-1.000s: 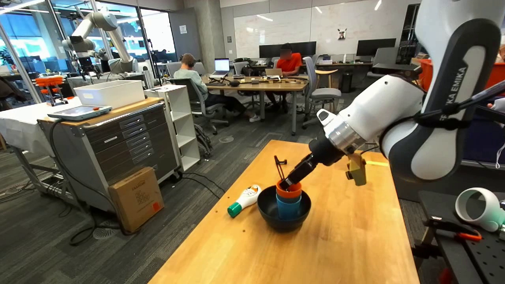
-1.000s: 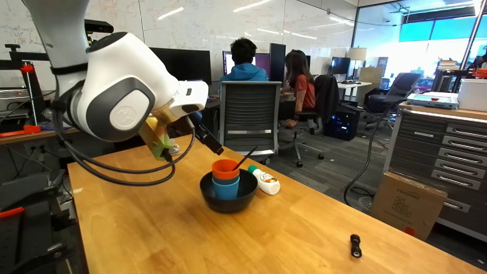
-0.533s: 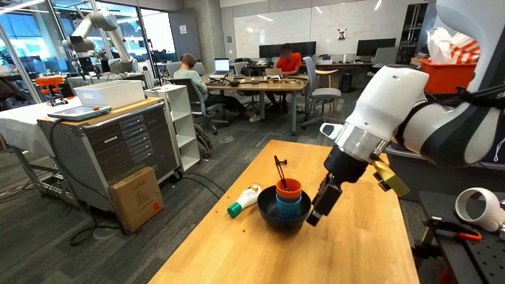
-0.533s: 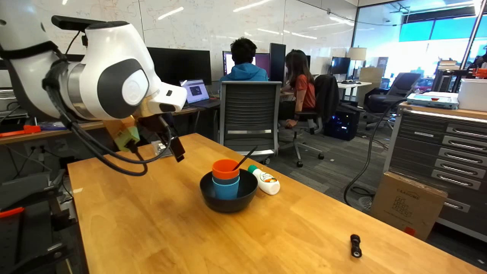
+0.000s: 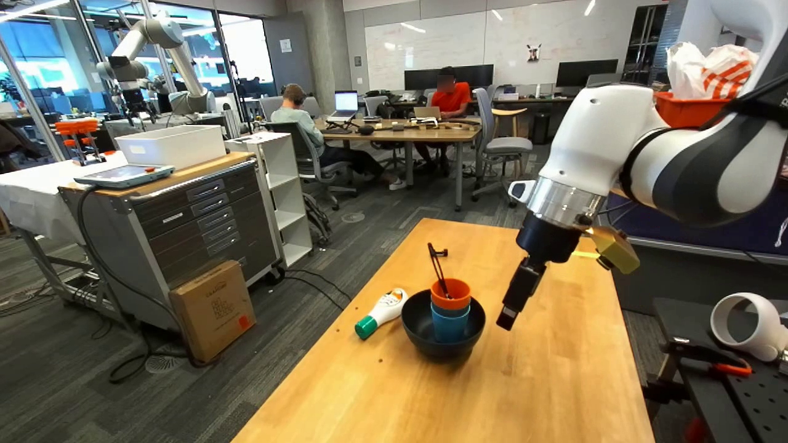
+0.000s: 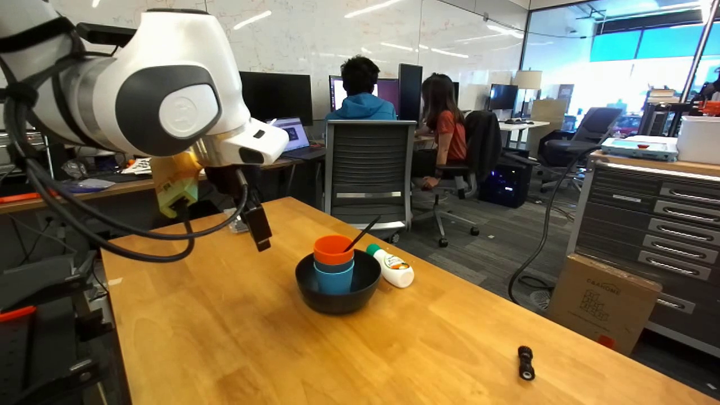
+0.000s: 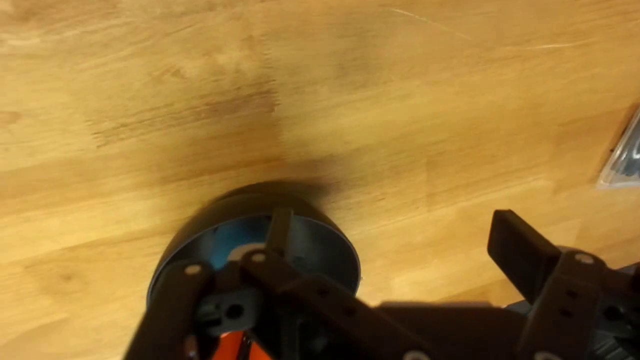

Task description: Pick up the three cups from the table and put them in the black bowl. Pick up the folk from the table and put it in the cups.

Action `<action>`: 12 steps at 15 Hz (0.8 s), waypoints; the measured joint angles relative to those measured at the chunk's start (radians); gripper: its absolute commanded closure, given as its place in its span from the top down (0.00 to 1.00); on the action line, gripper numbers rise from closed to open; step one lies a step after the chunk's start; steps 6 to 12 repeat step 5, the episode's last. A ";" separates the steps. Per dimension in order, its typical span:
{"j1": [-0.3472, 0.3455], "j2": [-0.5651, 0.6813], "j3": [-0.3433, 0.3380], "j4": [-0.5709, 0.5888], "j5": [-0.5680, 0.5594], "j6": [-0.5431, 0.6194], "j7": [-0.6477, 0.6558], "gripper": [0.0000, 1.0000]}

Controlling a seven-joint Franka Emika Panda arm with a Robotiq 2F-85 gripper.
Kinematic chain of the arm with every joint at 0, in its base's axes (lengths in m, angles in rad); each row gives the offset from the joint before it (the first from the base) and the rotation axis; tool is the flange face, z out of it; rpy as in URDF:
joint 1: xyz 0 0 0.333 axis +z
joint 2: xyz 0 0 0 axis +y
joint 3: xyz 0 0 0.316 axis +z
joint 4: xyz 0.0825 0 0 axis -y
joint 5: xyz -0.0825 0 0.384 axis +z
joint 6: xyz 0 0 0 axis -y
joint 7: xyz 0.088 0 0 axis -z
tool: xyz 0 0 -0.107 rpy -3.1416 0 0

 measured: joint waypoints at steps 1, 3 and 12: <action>-0.013 0.000 0.009 0.000 0.000 -0.003 -0.001 1.00; -0.014 0.002 0.011 -0.001 0.001 -0.005 -0.001 1.00; -0.014 0.003 0.014 -0.001 0.001 -0.008 -0.001 1.00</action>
